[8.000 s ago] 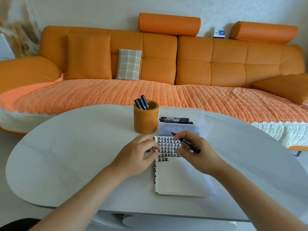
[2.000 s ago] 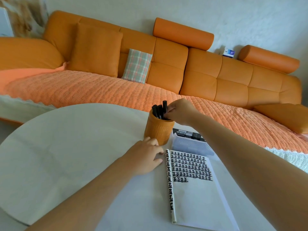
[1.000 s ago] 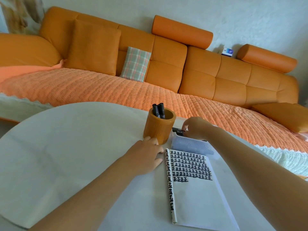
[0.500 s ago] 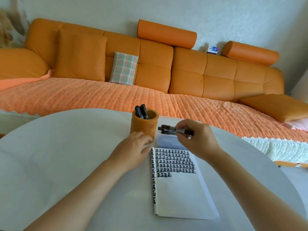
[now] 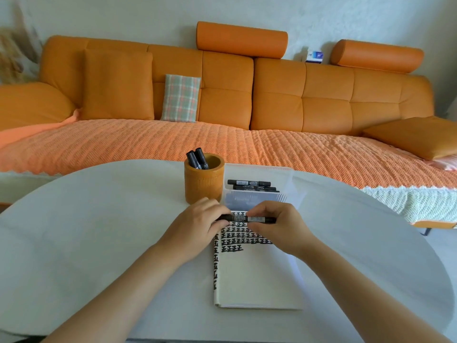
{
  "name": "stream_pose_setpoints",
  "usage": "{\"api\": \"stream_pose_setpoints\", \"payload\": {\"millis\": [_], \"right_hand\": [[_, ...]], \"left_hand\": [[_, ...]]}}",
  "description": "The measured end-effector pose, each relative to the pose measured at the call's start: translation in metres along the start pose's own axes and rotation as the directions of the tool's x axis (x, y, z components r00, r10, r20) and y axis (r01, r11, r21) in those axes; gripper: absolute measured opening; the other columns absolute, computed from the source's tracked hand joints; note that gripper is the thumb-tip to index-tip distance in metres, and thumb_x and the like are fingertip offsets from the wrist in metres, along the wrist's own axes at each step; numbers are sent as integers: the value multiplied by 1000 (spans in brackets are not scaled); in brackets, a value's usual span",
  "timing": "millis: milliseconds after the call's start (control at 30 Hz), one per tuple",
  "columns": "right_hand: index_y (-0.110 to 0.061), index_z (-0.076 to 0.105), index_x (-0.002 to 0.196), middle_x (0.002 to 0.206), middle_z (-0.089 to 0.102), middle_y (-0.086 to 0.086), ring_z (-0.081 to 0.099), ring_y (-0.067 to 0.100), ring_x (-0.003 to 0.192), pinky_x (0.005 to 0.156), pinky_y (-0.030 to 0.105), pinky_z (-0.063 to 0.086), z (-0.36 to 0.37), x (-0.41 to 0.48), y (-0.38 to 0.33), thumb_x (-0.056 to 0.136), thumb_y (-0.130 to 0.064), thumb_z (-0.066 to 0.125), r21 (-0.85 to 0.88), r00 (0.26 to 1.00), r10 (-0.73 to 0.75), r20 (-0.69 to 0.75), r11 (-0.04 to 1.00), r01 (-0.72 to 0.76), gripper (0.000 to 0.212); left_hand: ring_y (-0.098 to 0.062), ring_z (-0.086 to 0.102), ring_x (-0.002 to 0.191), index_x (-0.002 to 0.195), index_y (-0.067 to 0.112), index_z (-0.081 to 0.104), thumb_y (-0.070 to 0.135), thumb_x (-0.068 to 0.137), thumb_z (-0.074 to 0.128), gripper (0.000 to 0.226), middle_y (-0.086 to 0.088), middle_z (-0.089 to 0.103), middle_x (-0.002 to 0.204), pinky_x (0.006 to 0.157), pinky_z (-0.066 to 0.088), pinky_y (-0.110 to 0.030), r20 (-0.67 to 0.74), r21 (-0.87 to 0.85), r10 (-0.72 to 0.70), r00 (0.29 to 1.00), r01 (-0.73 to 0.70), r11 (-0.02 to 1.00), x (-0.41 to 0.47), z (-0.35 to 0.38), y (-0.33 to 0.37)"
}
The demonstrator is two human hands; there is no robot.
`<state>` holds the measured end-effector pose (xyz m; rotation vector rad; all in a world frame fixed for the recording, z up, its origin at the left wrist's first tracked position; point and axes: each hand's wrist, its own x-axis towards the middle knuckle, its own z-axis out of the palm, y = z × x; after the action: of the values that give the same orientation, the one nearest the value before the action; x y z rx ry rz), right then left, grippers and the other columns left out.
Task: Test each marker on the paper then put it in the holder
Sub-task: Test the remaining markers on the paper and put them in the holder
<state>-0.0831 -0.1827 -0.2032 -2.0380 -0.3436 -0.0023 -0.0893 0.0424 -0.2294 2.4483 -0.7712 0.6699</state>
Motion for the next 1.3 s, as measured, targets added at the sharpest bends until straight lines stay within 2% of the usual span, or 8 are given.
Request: {"api": "stream_pose_setpoints", "payload": {"millis": [167,267,500,867,933,1100,1200,1300], "right_hand": [[-28,63,106,88,66,-11,60,10,80,71,27,49,4,-2,2,82,-18,63,-512,943,-311,118,795,326,25],[-26,60,115,95,67,-7,59,15,80,67,33,48,13,-4,-7,92,-23,53,-536,918,-349,189,747,394,24],[-16,57,83,72,55,-5,50,17,68,62,31,36,14,-1,-5,103,-26,46,-491,926,-223,304,797,353,25],[-15,69,95,74,57,0,53,24,67,52,35,44,9,0,6,96,-29,47,-699,800,-550,241,474,536,26],[-15,68,92,74,58,-1,54,23,67,53,33,41,11,-3,3,98,-32,45,-681,821,-520,237,514,522,29],[-11,51,68,61,46,0,36,11,58,58,31,33,8,-2,-6,99,-29,55,-315,943,-108,314,926,210,36],[-22,57,69,63,53,-2,43,8,60,60,31,38,6,-1,-6,98,-29,57,-328,939,-151,307,910,254,30],[-23,68,90,72,57,-6,52,13,68,57,31,42,6,0,-1,97,-28,58,-556,879,-394,267,682,475,14]], "left_hand": [[-9,51,85,104,16,68,25,89,65,18,9,60,90,69,48,-31,8,36,51,999,-52,998,1,-2,6],[-10,52,85,108,14,68,20,87,68,21,7,61,91,68,45,-25,1,42,97,995,-97,994,2,-4,12],[-10,51,81,102,16,69,34,90,57,25,7,62,86,66,49,-35,79,33,21,997,-24,999,0,-7,11],[-5,62,82,96,36,71,28,96,58,15,12,67,82,72,48,-25,258,-313,-264,929,339,887,3,-10,20],[-5,59,82,102,29,73,28,95,60,15,11,66,82,71,47,-27,238,-257,-219,946,279,925,3,-11,17],[-2,43,78,102,19,73,30,91,61,20,10,60,80,65,40,-23,157,-58,16,987,-7,998,4,-14,10],[-4,44,78,100,18,72,33,93,56,23,9,60,81,65,42,-26,165,-39,11,986,-5,999,4,-16,12],[-9,55,79,90,20,71,30,96,56,19,6,63,80,71,47,-33,241,-180,-152,958,198,963,4,-17,15]]}}
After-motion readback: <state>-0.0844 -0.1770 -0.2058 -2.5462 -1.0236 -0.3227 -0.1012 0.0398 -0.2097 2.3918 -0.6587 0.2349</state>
